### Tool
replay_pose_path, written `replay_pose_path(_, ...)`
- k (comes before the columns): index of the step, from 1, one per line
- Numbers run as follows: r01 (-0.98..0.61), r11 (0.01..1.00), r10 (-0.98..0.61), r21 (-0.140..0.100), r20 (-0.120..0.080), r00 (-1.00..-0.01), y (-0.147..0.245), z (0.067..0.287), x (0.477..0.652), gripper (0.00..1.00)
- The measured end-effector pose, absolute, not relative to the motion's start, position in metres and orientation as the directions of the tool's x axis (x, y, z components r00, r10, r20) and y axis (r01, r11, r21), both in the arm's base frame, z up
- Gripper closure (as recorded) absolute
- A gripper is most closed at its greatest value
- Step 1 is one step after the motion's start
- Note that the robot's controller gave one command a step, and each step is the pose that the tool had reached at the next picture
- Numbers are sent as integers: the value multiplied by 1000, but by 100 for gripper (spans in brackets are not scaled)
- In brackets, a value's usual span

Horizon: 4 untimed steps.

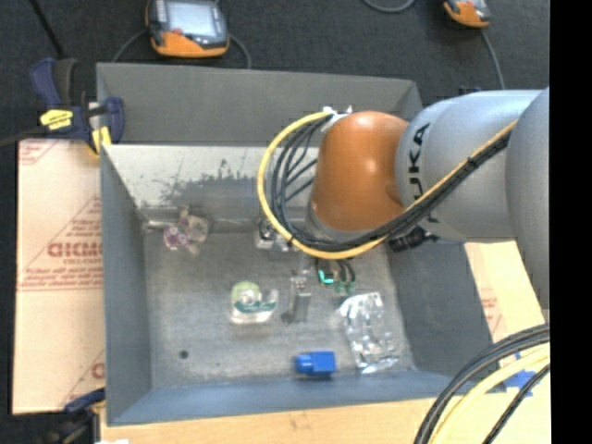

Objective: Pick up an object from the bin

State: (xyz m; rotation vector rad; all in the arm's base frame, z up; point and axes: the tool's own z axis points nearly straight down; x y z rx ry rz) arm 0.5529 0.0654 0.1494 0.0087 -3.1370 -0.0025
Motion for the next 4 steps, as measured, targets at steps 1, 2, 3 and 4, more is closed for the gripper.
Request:
replay_pose_path(1, 59, 998, 59, 2, 3, -998, 70, 66, 569, 0)
replay_pose_path(2, 82, 997, 82, 3, 2, -997, 109, 80, 526, 0)
replay_pose_path(3, 87, 996, 87, 3, -1, -996, 107, 79, 528, 100)
replay_pose_path(4, 64, 998, 64, 3, -8, -998, 104, 130, 550, 100)
